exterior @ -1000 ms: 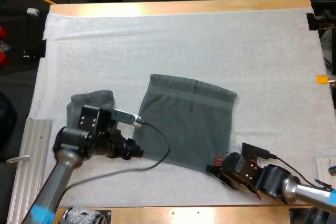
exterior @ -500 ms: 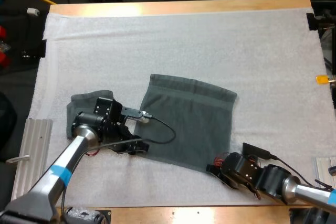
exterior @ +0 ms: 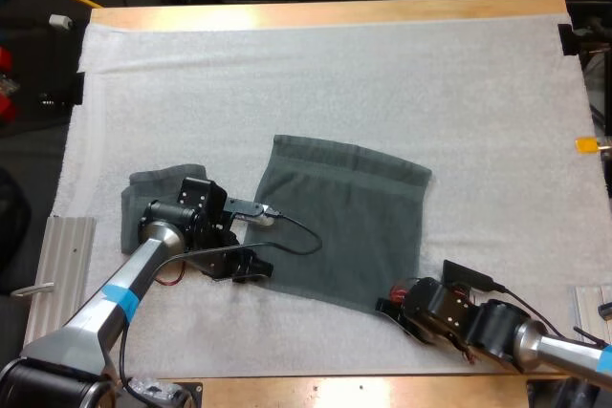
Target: Pick towel from pile, fold and stack
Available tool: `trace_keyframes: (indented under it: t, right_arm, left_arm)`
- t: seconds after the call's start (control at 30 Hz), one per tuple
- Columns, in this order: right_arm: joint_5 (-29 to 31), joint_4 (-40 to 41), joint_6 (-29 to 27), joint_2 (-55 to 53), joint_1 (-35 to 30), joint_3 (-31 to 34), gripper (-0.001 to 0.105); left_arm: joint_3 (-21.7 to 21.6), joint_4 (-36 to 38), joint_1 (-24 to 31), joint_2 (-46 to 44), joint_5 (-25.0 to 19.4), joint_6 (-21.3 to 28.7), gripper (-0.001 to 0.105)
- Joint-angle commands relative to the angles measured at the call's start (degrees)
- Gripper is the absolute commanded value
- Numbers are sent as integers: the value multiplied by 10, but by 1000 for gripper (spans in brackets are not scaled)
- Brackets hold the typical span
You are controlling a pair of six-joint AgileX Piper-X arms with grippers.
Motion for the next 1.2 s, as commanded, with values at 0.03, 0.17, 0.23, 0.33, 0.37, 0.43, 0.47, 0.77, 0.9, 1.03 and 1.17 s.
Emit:
trace_keyframes:
  t: [0.03, 0.17, 0.23, 0.33, 0.37, 0.43, 0.47, 0.77, 0.9, 1.03, 1.17]
  right_arm:
    - [-2, 14, 2, 3, 1, 0, 0]
    - [-4, 14, 2, 3, 1, 0, 0]
    - [-4, 14, 2, 3, 1, 0, 0]
    - [-14, 14, 2, 0, 1, -8, 0]
    - [-12, 14, -1, -4, 1, -11, 0]
    - [-8, 15, -12, -19, 1, -20, 0]
    - [1, 19, -19, -30, 1, -26, 0]
    - [26, 188, -100, -135, 1, -90, 0]
    - [25, 245, -120, -173, 1, -113, 0]
    - [9, 277, -136, -211, 1, -131, 0]
    - [-16, 284, -148, -232, 15, -133, 0]
  left_arm:
    - [0, -5, -3, -2, -1, 3, 19]
    - [0, -4, -3, -2, -1, 3, 6]
    - [0, 1, -3, -2, -1, 3, 0]
    - [0, 12, -3, -9, -1, 5, 0]
    - [0, 16, -3, -16, -1, 6, 0]
    - [0, 30, -3, -34, 0, 9, 0]
    - [0, 42, -3, -50, 1, 14, 0]
    - [0, 128, -51, -177, 19, 24, 0]
    - [0, 162, -90, -219, -12, 12, 0]
    - [0, 210, -129, -264, -11, -16, 0]
    - [0, 223, -184, -309, -9, -60, 0]
